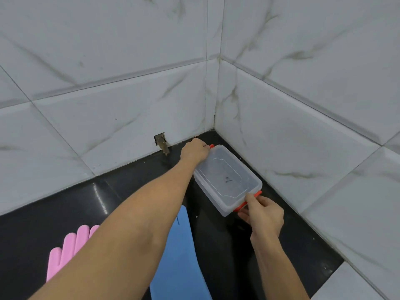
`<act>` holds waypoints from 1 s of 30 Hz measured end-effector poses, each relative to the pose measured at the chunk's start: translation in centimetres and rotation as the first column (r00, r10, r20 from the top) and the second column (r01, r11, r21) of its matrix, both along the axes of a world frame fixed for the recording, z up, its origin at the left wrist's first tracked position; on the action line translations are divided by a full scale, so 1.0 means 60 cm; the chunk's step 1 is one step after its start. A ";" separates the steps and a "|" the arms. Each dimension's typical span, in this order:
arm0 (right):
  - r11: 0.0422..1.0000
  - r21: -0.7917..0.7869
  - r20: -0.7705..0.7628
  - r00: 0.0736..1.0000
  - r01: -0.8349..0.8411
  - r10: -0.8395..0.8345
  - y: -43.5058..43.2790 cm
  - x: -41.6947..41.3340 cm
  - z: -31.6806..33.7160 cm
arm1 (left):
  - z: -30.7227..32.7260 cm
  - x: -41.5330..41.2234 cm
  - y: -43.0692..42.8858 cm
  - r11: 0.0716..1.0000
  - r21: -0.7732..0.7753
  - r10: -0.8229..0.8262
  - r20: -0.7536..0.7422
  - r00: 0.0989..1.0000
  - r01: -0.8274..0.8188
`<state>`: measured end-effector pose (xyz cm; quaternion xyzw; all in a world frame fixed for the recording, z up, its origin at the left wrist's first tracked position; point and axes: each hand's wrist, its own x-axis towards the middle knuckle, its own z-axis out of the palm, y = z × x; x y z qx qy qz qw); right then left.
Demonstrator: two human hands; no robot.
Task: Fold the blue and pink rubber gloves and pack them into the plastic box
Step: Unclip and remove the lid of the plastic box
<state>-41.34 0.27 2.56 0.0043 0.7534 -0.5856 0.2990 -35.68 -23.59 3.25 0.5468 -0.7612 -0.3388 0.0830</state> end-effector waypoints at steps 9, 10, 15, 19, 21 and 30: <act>0.988 -0.139 0.149 0.988 0.064 -0.043 0.046 0.008 -0.046 | -0.005 -0.008 0.008 0.982 0.178 0.099 -0.191 0.977 -0.065; 0.983 -0.159 0.197 0.979 0.089 -0.057 0.051 0.007 -0.050 | -0.011 -0.009 0.009 0.966 0.240 0.154 -0.221 0.963 -0.099; 0.978 -0.169 0.225 0.971 0.121 -0.082 0.062 0.006 -0.068 | -0.029 -0.009 0.029 0.821 0.527 0.376 -0.207 0.903 -0.222; 0.986 -0.079 -0.119 0.981 0.147 -0.155 0.061 0.014 -0.057 | -0.027 -0.001 0.031 0.955 0.172 0.283 -0.297 0.912 -0.241; 0.988 -0.101 -0.155 0.979 0.116 -0.131 0.055 0.013 -0.045 | -0.022 0.009 0.038 0.986 -0.048 0.144 -0.218 0.965 -0.158; 0.994 -0.078 -0.118 0.989 0.081 -0.090 0.040 0.016 -0.025 | -0.002 0.032 0.059 0.975 -0.132 -0.176 0.011 0.984 0.176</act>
